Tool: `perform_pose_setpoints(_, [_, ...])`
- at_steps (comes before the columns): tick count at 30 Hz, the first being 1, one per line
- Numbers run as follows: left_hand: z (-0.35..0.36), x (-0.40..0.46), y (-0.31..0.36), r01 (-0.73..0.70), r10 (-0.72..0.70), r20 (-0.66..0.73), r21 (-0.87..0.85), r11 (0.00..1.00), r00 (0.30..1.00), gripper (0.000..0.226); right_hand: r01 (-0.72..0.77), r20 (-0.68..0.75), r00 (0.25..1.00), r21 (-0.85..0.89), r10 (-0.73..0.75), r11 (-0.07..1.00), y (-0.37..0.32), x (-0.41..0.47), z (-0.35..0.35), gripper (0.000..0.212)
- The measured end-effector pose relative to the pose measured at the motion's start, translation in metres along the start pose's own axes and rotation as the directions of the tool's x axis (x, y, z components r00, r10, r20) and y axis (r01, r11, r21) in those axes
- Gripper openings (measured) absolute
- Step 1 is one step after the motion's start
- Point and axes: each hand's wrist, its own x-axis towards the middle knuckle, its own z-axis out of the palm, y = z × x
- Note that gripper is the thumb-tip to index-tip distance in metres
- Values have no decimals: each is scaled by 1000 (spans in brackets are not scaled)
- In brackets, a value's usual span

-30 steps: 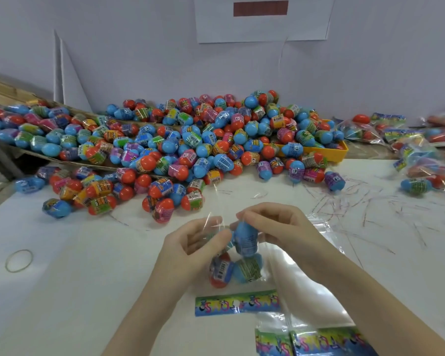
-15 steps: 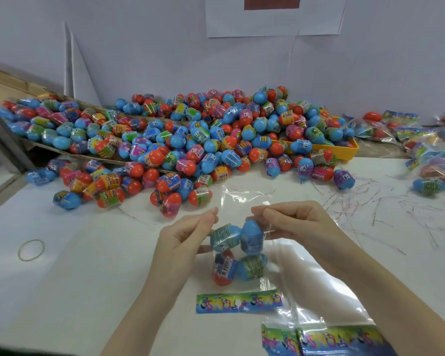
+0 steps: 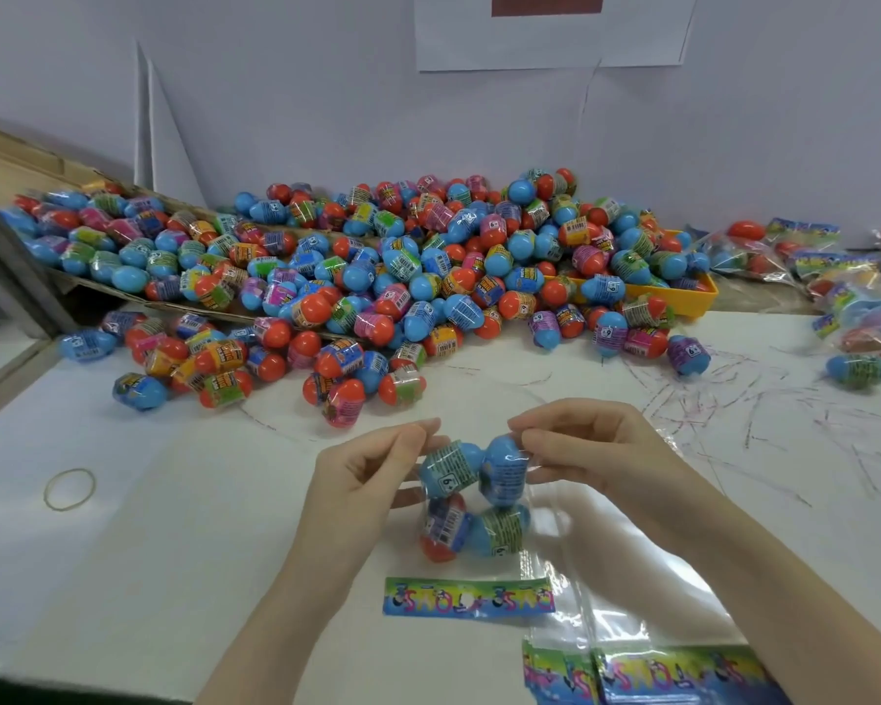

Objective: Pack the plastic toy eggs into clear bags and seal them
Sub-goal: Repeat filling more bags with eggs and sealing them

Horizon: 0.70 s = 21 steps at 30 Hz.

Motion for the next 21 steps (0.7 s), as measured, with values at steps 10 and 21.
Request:
perform_pose_setpoints(10, [-20, 6, 8, -113, 97, 155, 102, 988, 983, 21, 6, 43, 999, 29, -7, 1000, -1, 0, -4, 16])
perform_pose_setpoints(21, [-35, 11, 5, -58, 55, 193, 9, 998, 980, 18, 11, 97, 995, 114, -22, 993, 1, -1, -1, 13])
